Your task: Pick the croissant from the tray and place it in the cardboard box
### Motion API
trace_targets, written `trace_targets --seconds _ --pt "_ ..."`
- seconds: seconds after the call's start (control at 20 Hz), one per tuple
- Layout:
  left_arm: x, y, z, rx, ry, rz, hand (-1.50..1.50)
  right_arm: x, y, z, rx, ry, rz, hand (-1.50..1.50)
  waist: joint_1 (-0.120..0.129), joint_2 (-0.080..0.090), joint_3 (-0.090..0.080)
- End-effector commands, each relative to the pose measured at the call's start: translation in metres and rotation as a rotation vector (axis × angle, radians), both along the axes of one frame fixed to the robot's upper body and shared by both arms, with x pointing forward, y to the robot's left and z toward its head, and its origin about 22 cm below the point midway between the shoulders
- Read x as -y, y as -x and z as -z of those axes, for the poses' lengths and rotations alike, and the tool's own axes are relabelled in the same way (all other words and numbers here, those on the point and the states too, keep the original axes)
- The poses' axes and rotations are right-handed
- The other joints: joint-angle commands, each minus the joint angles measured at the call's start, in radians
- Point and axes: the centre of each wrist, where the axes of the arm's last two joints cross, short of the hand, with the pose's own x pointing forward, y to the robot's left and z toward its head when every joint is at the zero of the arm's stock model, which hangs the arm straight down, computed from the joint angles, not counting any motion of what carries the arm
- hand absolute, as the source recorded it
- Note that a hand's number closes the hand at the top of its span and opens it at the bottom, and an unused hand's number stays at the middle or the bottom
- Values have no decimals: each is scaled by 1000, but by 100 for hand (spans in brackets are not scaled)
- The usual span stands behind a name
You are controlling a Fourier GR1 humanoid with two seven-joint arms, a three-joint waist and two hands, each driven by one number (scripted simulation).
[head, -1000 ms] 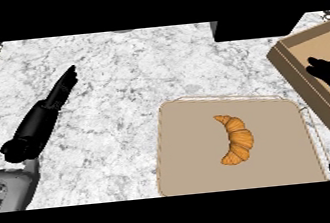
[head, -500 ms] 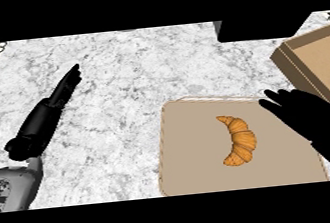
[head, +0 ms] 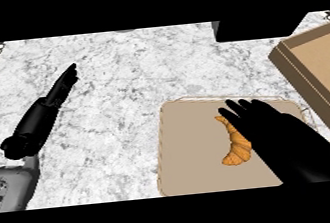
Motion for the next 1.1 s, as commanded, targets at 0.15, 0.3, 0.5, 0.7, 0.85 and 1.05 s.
trace_targets --seconds 0.15,0.3,0.5,0.7,0.85,1.05 --pt "-6 -1 12 5 8 -32 0 -31 8 11 -20 96 76 -150 -12 -1 0" --pt "8 3 0 -6 11 -12 0 -28 1 37 7 140 76 -150 -8 -2 2" --pt "13 -1 12 -7 -6 -11 0 -33 -19 31 10 117 96 -150 -11 0 1" --pt "11 -1 -4 -1 6 -30 0 -35 -13 51 20 156 93 -150 -11 -1 2" --pt "3 7 -2 12 -7 -15 0 -30 -24 67 -5 206 120 -150 -7 -1 2" --pt "7 0 10 -4 3 -11 0 -29 -33 76 -8 226 126 -150 -10 0 2"
